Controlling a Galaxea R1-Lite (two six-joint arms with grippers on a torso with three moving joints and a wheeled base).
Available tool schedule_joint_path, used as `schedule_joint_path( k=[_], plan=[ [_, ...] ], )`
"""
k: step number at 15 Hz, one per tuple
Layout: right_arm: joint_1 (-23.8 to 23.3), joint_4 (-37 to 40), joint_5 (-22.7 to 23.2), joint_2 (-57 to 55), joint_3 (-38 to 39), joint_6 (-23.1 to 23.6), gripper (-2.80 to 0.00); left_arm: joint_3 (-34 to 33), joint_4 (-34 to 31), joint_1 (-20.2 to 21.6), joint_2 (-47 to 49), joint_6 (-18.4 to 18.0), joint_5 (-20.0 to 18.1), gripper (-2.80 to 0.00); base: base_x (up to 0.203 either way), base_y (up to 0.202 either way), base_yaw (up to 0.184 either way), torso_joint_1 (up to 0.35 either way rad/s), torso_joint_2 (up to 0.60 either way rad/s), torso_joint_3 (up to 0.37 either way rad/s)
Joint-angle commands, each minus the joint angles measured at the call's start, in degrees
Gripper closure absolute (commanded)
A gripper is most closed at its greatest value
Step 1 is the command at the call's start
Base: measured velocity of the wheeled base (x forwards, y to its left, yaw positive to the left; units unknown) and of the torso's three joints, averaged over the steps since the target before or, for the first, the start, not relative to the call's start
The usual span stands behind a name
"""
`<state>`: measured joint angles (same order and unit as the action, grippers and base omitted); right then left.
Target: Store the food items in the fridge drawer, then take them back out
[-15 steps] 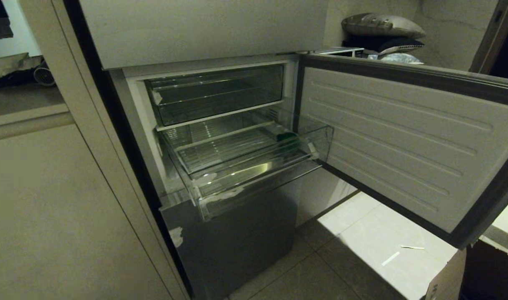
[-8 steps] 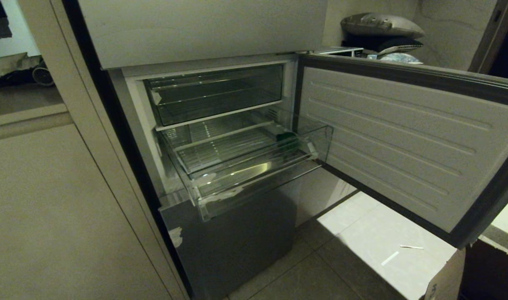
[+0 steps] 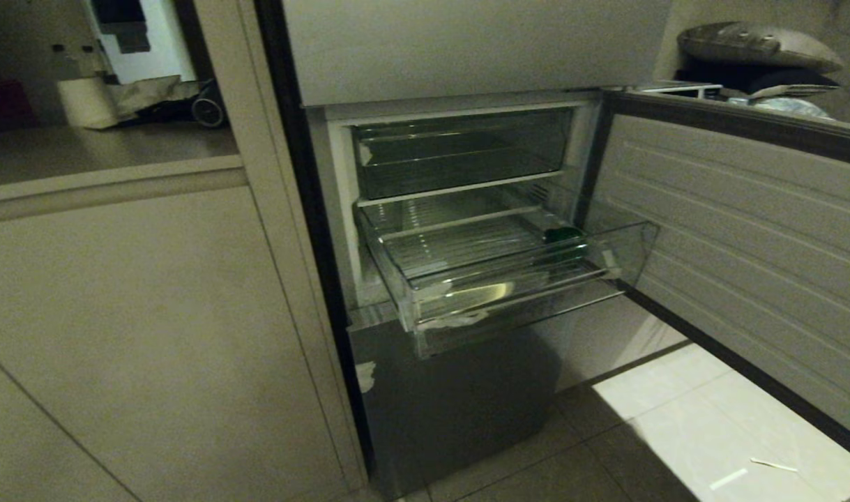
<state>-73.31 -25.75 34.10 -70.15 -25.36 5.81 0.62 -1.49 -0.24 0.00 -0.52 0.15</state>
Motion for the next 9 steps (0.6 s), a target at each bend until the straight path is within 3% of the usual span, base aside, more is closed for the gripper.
schedule_joint_path(
  k=[1, 5, 9],
  plan=[
    [0.01, -0.18, 0.94, 1.25, 0.22, 0.07, 0.00, -0.01, -0.01, -0.02, 0.09, 0.00, 0.03, 0.00, 0.001, -0.008, 0.172, 0.004, 0.00, -0.001],
    [0.01, -0.09, 1.45, 6.52, 1.54, 0.46, 0.00, -0.01, -0.01, -0.02, 0.09, 0.00, 0.03, 0.00, 0.001, -0.008, 0.134, -0.008, 0.00, 0.002],
    [0.07, 0.58, 1.07, 13.52, 3.70, 3.02, 0.00, -0.01, -0.01, -0.02, 0.09, 0.00, 0.03, 0.00, -0.001, -0.003, -0.010, 0.001, 0.00, 0.000]
  ],
)
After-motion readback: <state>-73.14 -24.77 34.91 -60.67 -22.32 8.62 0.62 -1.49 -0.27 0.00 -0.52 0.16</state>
